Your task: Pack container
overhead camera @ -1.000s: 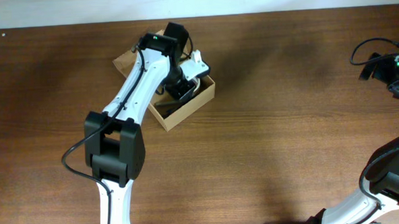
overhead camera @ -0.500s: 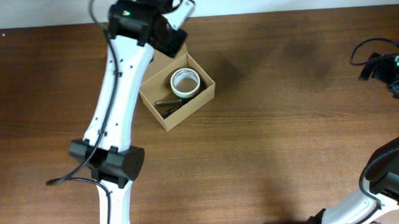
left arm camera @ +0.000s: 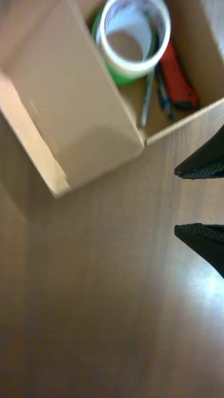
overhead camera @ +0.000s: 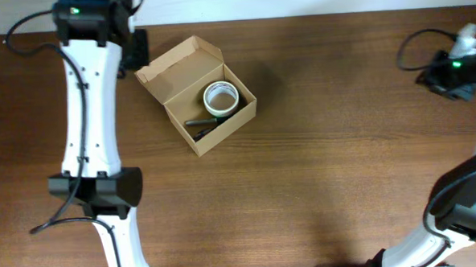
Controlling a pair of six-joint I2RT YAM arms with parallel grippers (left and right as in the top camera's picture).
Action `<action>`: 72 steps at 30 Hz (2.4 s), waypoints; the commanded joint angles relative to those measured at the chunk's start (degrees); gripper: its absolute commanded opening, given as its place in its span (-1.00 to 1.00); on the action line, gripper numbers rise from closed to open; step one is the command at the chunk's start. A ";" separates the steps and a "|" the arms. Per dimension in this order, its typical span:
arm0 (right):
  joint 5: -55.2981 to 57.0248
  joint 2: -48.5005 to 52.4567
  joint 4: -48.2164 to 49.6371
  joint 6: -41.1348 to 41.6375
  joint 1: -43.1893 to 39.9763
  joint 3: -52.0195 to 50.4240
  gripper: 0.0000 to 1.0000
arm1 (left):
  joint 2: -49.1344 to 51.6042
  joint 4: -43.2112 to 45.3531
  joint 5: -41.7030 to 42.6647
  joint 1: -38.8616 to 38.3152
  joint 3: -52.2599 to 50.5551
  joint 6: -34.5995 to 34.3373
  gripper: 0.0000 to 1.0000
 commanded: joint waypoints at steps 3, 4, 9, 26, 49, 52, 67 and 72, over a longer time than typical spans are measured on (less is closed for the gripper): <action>2.80 -0.33 1.27 -0.57 11.58 -0.13 -0.92 | -0.76 1.86 1.46 4.04 -10.80 -4.79 -0.59; 4.37 -0.04 1.29 -0.57 13.40 -0.13 -0.92 | -0.76 2.84 2.19 4.72 -13.53 -5.18 -0.63; 7.45 2.40 0.87 -0.57 22.62 -0.13 -0.92 | -0.79 10.51 12.09 8.04 -27.12 -5.07 -0.72; 7.28 5.68 -1.60 -0.57 29.22 -0.13 -0.92 | -0.76 41.64 32.13 9.49 -49.11 -6.21 -0.50; 4.26 6.27 1.38 -0.55 32.65 -0.13 -0.92 | 1.60 54.53 37.40 5.97 -49.20 -5.77 -0.35; 4.44 6.67 1.90 -0.46 33.29 -0.13 -0.92 | 1.62 51.47 34.62 6.16 -49.20 -6.38 -0.37; -8.79 12.26 14.23 14.16 30.62 -0.11 -0.93 | 1.66 56.08 43.39 13.40 -49.18 -12.31 -0.17; -25.29 18.47 22.93 20.59 25.99 -0.11 -0.92 | 2.19 64.24 50.80 14.08 -48.96 -18.27 -0.08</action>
